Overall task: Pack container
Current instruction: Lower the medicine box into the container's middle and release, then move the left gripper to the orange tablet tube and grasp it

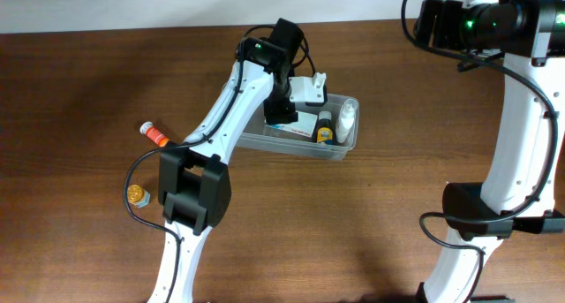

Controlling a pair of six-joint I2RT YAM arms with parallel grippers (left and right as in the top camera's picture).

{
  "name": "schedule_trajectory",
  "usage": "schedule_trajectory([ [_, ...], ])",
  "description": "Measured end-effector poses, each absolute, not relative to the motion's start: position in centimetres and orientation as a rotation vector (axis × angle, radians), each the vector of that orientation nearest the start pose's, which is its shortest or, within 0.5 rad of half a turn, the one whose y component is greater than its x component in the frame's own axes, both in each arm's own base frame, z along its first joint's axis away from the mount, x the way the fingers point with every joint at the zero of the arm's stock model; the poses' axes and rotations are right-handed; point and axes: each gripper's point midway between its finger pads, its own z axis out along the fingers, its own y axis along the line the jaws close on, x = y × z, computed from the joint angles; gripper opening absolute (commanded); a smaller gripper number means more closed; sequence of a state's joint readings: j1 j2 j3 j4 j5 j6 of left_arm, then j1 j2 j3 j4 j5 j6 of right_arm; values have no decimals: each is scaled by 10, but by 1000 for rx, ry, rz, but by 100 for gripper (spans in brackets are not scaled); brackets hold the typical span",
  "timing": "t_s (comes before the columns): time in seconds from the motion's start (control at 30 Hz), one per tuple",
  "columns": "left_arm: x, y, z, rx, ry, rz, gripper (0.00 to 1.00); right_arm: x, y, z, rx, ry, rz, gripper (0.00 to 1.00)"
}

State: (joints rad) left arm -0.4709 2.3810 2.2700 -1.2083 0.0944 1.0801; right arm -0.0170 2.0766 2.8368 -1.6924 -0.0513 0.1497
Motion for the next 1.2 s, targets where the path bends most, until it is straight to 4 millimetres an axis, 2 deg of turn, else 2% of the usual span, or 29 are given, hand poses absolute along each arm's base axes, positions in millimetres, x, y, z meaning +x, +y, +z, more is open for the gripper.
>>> schedule_trajectory([
  [0.13, 462, -247, 94, 1981, 2087, 18, 76, 431, 1, 360, 188, 2498, 119, 98],
  [0.23, 469, -247, 110, 1897, 2120, 52, 77, 431, 1, 360, 188, 2498, 119, 98],
  [0.33, 479, -247, 139, 1787, 2133, 80, 78, 431, 2, 360, 188, 2498, 119, 98],
  [0.47, 489, -233, 176, 1571, 2208, 158, 80, 431, 2, 360, 188, 2498, 119, 98],
  [0.5, 490, -224, 184, 1496, 2250, 178, 80, 431, 1, 360, 188, 2498, 119, 98],
  [0.6, 484, -174, 200, 1213, 2462, 206, 80, 431, 1, 360, 188, 2498, 119, 98],
  [0.77, 469, -83, 193, 810, 2777, 182, 80, 431, 2, 360, 188, 2498, 119, 98],
  [0.9, 455, -28, 188, 533, 2927, 68, 87, 431, 1, 360, 188, 2498, 119, 98],
  [0.97, 450, -10, 187, 428, 2965, 4, 97, 431, 2, 360, 188, 2498, 119, 98],
  [1.1, 442, 14, 184, 276, 3009, -85, 100, 431, 1, 360, 188, 2498, 119, 98],
  [1.2, 439, 21, 174, 196, 3038, -142, 99, 431, 2, 360, 188, 2498, 119, 98],
])
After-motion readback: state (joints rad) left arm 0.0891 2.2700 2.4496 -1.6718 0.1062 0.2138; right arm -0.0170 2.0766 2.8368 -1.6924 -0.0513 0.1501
